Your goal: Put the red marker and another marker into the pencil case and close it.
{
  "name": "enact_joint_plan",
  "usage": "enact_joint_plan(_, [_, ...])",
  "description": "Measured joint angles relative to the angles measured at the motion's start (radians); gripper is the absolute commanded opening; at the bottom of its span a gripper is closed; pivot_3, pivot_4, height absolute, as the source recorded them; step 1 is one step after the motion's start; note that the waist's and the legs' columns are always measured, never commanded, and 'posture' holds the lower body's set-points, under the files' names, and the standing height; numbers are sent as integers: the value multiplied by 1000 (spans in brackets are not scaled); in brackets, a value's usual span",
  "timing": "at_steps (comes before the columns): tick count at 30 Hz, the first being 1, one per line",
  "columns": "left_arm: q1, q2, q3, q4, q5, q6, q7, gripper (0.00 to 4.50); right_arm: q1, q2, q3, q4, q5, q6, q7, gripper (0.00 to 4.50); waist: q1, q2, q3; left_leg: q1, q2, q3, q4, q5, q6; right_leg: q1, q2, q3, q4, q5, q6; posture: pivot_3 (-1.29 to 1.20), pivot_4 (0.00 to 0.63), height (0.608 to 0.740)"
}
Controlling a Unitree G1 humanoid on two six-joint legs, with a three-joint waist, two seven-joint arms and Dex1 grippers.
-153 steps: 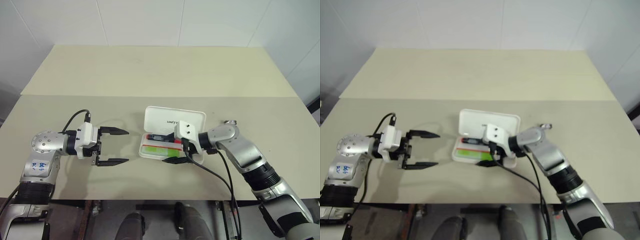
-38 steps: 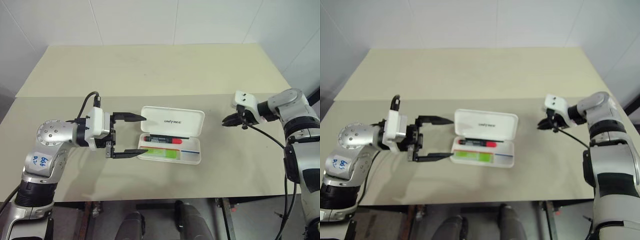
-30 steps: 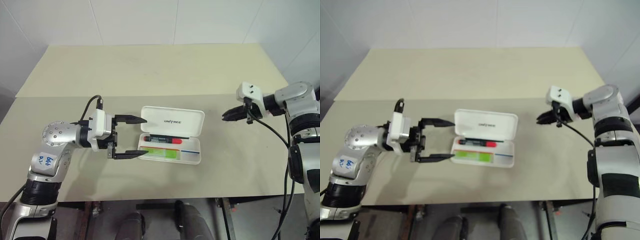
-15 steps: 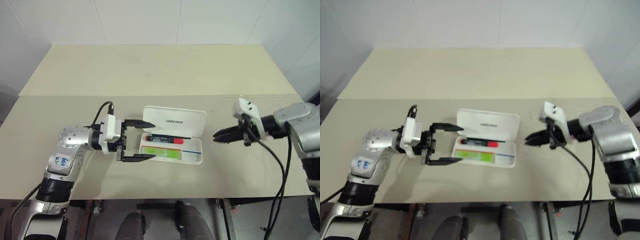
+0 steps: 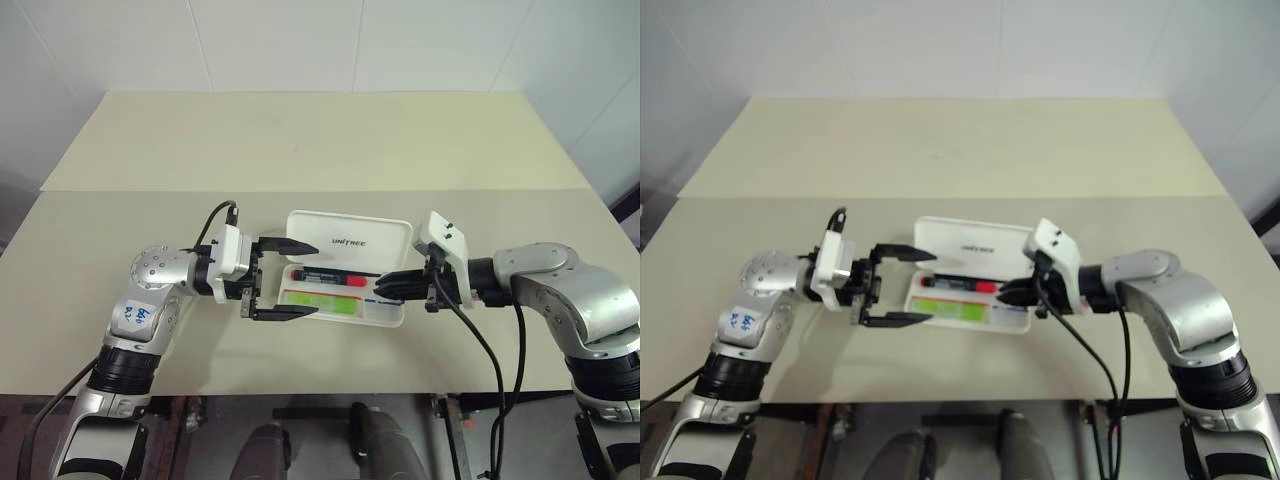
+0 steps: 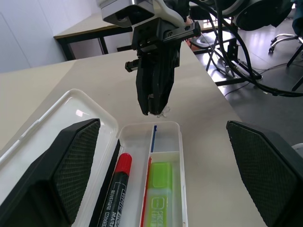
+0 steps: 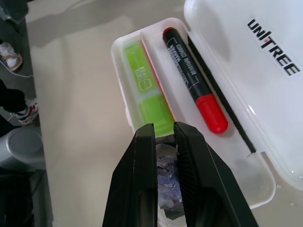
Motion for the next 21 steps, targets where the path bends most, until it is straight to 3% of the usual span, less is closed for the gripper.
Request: enact_joint_plan(21, [39,35,12,-39,0,4,25,4500,3,9,151,144,-23,-131,-19,295,-2,0,0,0,0,0,0,0,0,0,0,0,-1,0,0,0,150,740])
